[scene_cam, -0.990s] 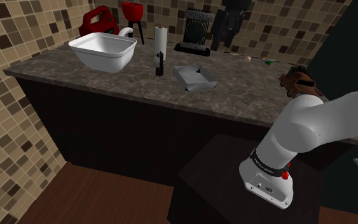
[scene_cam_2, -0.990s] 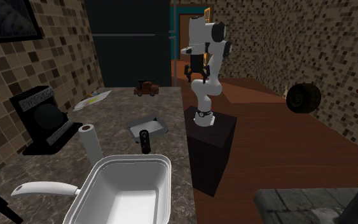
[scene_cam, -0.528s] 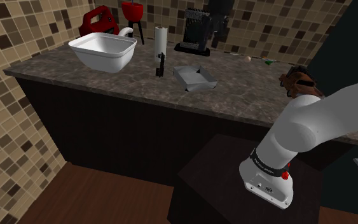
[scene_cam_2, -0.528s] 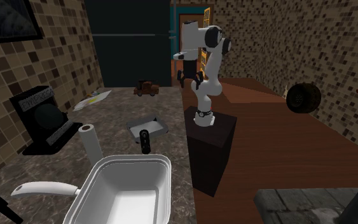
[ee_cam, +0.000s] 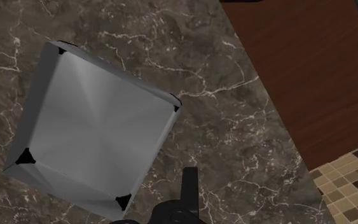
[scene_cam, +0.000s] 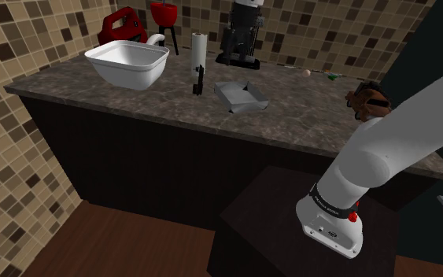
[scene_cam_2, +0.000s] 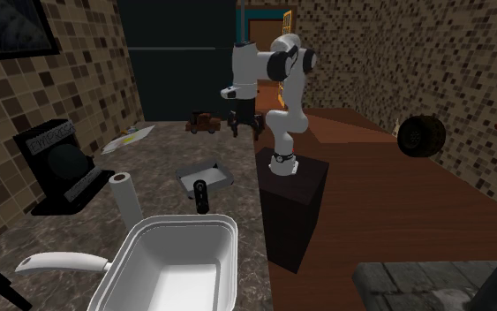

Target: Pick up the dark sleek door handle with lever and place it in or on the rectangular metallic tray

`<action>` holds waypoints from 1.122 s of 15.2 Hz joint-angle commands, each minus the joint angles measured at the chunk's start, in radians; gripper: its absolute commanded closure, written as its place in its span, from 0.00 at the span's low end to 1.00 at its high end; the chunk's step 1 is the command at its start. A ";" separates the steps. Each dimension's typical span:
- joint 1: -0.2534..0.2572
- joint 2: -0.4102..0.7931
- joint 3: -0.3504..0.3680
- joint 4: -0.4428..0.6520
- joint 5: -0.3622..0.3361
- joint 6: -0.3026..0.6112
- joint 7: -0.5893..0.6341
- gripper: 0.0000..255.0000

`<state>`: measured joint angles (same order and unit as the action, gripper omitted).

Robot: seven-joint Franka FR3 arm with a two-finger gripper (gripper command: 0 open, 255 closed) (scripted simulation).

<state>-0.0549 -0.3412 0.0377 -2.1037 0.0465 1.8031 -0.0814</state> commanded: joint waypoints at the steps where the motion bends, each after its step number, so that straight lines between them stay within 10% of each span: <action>1: -0.003 0.066 -0.003 0.036 -0.008 0.033 -0.010 0.00; 17: -0.029 0.682 -0.029 0.604 -0.063 0.098 -0.085 0.00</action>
<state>-0.0812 0.2937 0.0115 -1.5584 -0.0136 1.9113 -0.1592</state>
